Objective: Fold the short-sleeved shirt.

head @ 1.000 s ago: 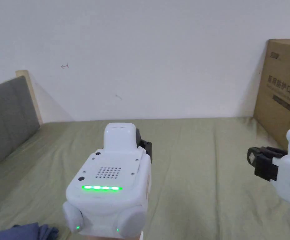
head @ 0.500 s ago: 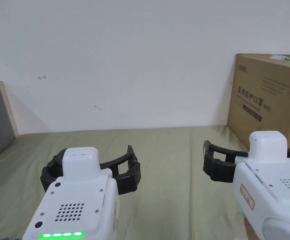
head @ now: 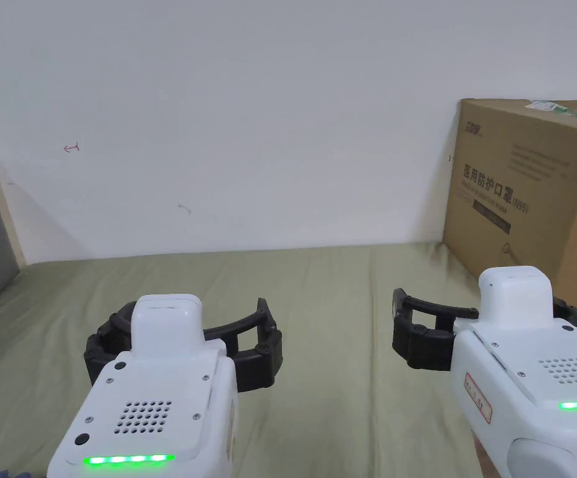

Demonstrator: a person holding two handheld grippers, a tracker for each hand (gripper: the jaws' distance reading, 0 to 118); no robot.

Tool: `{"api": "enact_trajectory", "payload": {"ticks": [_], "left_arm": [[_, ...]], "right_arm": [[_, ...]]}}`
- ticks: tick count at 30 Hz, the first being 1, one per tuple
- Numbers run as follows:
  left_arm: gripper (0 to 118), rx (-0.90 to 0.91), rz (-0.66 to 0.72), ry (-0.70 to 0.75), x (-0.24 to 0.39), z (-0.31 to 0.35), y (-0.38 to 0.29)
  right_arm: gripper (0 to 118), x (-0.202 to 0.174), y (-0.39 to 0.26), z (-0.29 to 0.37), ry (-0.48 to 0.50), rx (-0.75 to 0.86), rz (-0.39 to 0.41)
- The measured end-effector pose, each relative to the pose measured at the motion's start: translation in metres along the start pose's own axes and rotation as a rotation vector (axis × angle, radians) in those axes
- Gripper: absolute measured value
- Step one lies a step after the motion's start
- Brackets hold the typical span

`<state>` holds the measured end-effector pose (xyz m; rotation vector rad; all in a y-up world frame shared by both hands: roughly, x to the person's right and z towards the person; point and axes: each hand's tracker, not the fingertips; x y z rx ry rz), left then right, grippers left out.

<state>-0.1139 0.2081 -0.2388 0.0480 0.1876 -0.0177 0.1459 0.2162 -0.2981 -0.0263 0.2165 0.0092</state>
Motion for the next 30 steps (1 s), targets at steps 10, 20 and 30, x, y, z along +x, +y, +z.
{"api": "enact_trajectory", "payload": {"ticks": [10, 20, 30], "left_arm": [[118, -0.025, 0.026, -0.036, -0.004, -0.005, -0.007], [118, -0.062, 0.039, -0.006, -0.016, -0.009, -0.012], [118, -0.090, 0.104, 0.012, -0.021, -0.010, -0.010]], "right_arm": [[118, -0.009, -0.007, -0.005, -0.006, -0.025, 0.013], [118, -0.014, -0.013, -0.011, 0.005, -0.055, -0.019], [118, -0.016, -0.015, -0.013, 0.016, -0.065, -0.027]]}}
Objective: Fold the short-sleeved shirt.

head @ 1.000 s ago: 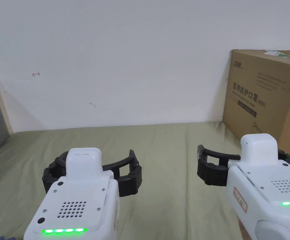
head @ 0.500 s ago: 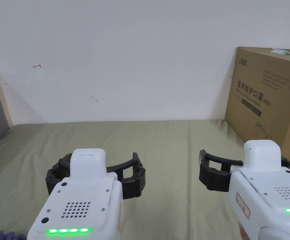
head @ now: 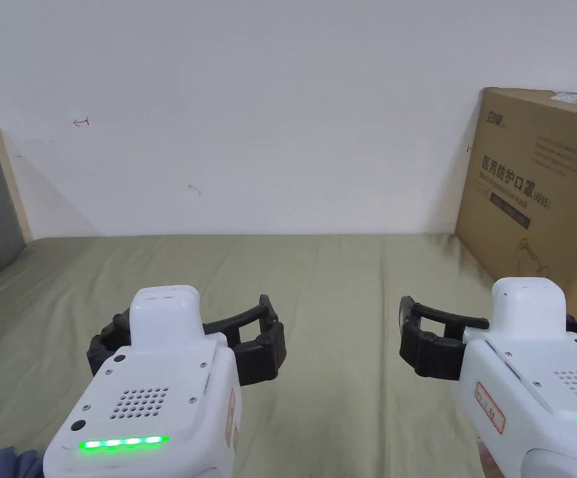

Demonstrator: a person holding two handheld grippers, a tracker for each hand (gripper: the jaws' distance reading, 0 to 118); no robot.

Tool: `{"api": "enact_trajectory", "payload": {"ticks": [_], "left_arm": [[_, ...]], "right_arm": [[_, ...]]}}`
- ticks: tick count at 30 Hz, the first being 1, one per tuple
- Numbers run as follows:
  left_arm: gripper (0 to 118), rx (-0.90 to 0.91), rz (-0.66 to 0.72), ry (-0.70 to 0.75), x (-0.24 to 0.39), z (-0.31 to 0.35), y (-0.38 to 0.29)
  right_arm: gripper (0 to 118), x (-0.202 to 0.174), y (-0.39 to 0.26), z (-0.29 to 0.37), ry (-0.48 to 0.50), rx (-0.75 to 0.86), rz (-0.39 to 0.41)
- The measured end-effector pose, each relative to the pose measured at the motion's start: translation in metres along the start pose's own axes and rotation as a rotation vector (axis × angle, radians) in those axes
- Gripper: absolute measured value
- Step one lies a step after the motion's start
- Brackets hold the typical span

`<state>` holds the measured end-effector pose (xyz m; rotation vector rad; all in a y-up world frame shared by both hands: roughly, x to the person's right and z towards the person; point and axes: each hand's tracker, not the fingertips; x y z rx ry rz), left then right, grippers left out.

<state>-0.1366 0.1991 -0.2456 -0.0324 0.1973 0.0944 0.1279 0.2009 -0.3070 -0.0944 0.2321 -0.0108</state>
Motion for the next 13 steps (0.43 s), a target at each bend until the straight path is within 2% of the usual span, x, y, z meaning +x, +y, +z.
{"api": "enact_trajectory", "payload": {"ticks": [6, 13], "left_arm": [[118, -0.005, -0.012, 0.027, 0.0042, 0.0001, 0.0005], [118, -0.021, 0.052, 0.007, 0.0053, 0.0014, -0.0010]], "right_arm": [[118, -0.0003, 0.0001, 0.0011, 0.007, 0.007, -0.004], [118, -0.0023, -0.0004, 0.0016, 0.012, -0.001, -0.004]]}}
